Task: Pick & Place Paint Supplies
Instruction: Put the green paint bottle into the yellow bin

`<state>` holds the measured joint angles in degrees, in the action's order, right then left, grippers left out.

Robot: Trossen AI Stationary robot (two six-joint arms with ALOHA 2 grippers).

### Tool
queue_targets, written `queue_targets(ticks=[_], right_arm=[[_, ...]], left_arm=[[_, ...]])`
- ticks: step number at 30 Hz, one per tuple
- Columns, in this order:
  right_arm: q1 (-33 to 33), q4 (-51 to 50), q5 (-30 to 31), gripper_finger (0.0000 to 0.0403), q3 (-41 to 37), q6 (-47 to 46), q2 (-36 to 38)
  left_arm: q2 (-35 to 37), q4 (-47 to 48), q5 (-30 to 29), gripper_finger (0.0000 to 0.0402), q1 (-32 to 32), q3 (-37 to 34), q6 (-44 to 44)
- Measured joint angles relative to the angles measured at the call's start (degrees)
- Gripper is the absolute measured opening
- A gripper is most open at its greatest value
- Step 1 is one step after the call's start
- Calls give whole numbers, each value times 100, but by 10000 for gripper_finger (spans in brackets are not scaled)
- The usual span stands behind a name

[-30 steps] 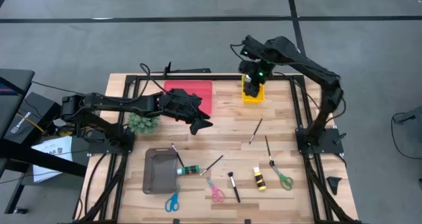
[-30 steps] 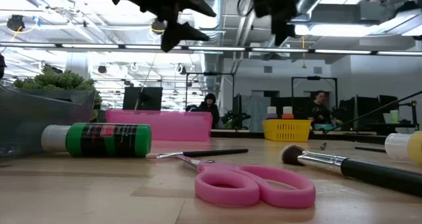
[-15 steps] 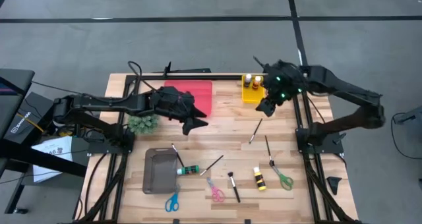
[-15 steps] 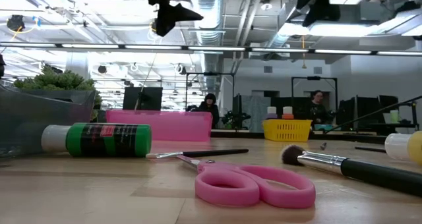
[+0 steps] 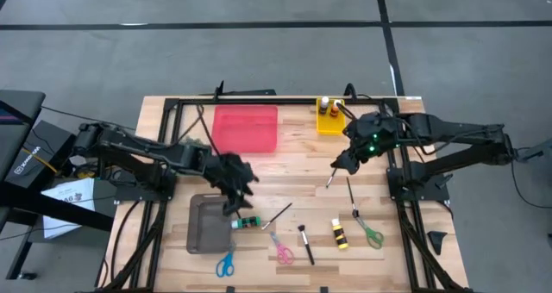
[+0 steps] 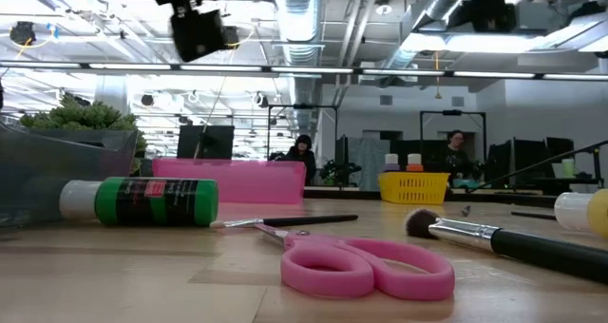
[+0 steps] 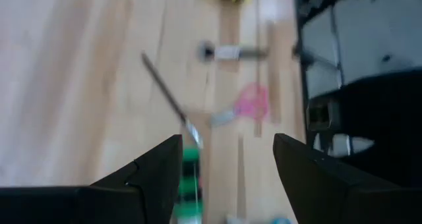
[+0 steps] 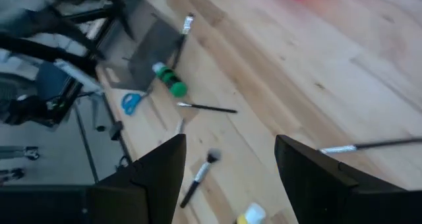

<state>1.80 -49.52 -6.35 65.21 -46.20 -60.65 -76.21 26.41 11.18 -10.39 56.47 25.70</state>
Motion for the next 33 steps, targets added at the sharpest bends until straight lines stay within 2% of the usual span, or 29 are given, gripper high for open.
queue_targets(ticks=[9,16,22,33], right_arm=[[-734,844,43,227,5,2,-83],[-1277,1181,51,227,-2,7,-48],[-1656,1373,222,227,-2,-21,-48],[-1947,1578,538,227,-2,-34,-48]], left_arm=[[-949,280,-847,232,-914,423,320],[-2040,948,-1692,232,-1222,946,25],[-2491,1079,-1694,232,-1233,955,8],[-2679,1071,-1488,232,-1193,937,6]])
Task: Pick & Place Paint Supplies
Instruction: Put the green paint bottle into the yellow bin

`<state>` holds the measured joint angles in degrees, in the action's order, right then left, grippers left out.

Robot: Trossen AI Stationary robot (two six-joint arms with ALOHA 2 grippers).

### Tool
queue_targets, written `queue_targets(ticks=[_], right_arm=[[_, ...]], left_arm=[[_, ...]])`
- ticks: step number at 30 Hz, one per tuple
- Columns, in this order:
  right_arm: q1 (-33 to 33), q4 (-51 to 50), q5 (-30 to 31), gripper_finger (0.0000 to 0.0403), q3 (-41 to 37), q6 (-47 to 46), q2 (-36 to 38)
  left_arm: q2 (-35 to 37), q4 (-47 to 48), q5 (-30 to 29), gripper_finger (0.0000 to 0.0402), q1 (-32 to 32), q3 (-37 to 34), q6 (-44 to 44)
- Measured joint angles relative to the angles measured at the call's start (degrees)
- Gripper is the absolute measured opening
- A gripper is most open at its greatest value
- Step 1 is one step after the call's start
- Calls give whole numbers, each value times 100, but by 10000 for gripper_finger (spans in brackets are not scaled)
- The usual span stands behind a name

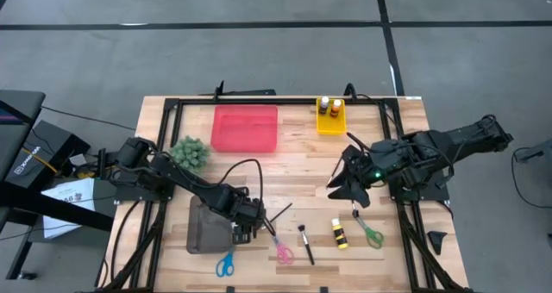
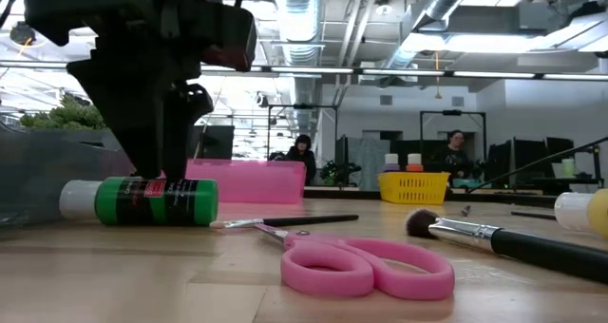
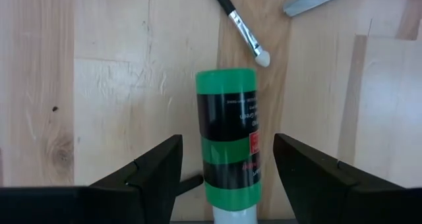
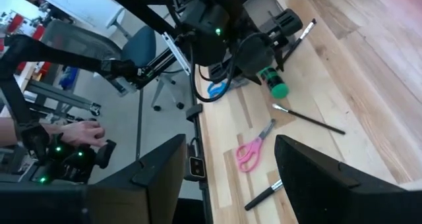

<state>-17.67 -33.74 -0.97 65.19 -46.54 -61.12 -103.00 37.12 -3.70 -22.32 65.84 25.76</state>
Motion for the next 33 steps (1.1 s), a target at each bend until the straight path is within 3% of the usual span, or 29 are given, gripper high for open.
queue_targets(ticks=[18,29,33], right_arm=[[6,14,126,227,2,61,0],[6,15,126,227,2,65,0],[6,14,122,227,2,163,0]], left_arm=[[-390,-104,17,230,28,-7,-155],[-428,-276,-33,143,28,-4,-128],[-373,-355,-56,128,28,-4,-116]])
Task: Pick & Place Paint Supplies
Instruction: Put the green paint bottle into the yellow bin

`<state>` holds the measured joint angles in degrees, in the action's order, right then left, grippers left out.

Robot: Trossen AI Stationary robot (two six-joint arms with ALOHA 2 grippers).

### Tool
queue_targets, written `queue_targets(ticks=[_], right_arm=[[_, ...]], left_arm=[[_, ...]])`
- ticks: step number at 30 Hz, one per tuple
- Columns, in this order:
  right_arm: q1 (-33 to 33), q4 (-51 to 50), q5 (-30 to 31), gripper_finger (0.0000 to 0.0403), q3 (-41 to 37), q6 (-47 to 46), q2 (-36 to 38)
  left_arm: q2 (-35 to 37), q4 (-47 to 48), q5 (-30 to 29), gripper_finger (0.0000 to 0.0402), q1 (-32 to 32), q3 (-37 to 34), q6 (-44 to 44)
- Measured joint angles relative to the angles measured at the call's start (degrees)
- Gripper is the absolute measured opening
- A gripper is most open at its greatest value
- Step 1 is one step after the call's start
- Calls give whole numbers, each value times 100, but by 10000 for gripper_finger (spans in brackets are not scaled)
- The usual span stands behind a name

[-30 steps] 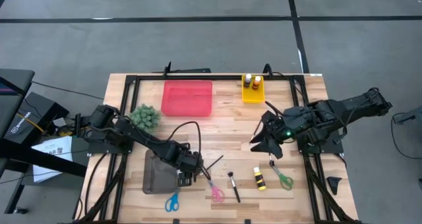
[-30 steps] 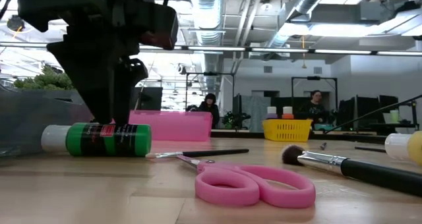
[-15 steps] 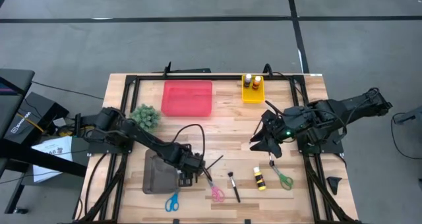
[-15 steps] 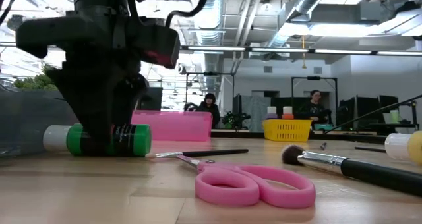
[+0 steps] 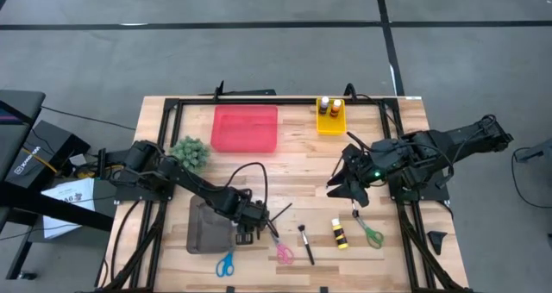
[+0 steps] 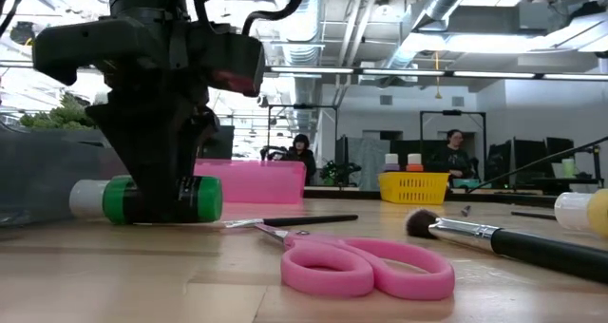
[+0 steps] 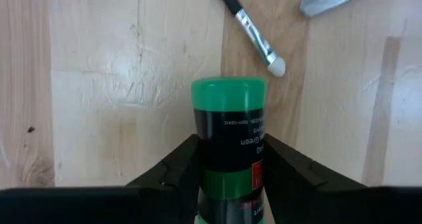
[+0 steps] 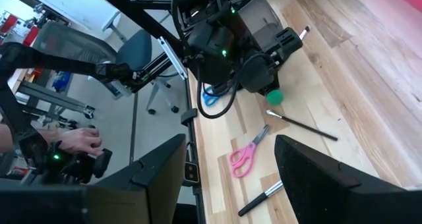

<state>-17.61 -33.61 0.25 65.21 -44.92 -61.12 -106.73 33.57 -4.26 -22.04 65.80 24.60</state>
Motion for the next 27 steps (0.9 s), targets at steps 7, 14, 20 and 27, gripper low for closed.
queue_targets(ticks=[7,14,20,27], right_arm=[[-44,-15,-13,227,0,630,0],[8,527,183,228,0,1121,-4],[140,981,535,244,140,1878,-93],[409,850,564,278,663,2648,-566]], left_arm=[[616,-267,-466,139,182,0,9],[1507,-1360,-1131,137,434,0,-289],[1915,-2309,-1630,137,487,124,-681],[1927,-2421,-1812,136,566,433,-963]])
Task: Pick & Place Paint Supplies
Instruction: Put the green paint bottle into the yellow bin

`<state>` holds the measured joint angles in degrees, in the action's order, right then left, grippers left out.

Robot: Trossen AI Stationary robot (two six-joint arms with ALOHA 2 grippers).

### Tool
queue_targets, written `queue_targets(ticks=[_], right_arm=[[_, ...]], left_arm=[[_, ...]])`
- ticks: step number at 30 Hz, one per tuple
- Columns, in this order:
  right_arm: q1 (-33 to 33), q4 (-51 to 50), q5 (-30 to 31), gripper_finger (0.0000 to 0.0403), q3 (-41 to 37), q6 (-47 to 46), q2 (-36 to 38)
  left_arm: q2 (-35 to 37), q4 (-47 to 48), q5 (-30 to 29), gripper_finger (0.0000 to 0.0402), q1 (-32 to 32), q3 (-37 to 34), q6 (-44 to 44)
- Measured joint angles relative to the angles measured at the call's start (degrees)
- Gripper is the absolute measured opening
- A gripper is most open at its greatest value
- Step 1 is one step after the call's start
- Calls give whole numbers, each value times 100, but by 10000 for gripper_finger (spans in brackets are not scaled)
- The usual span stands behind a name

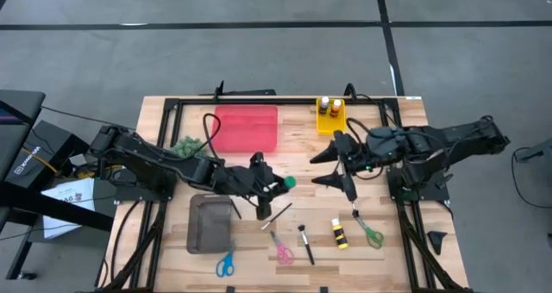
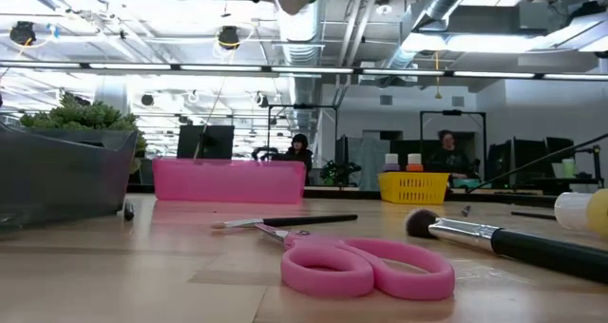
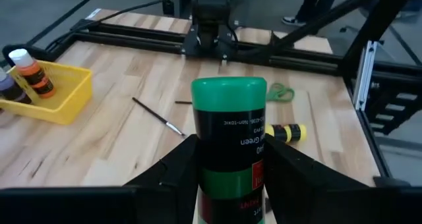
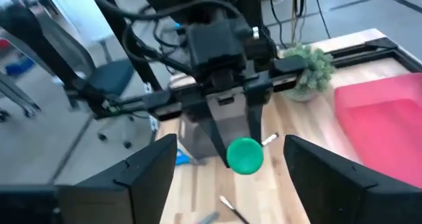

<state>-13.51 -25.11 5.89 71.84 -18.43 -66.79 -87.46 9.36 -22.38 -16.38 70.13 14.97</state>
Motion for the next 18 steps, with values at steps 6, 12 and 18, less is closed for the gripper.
queue_targets(ticks=[6,12,18], right_arm=[[75,-411,1,288,578,347,-273],[131,-882,167,286,846,369,-181],[85,-872,1297,286,922,885,-22]], left_arm=[[10,-1238,-516,136,194,-2,1083],[17,-2941,-1123,136,403,0,2103],[8,-3550,-1681,136,595,0,4699]])
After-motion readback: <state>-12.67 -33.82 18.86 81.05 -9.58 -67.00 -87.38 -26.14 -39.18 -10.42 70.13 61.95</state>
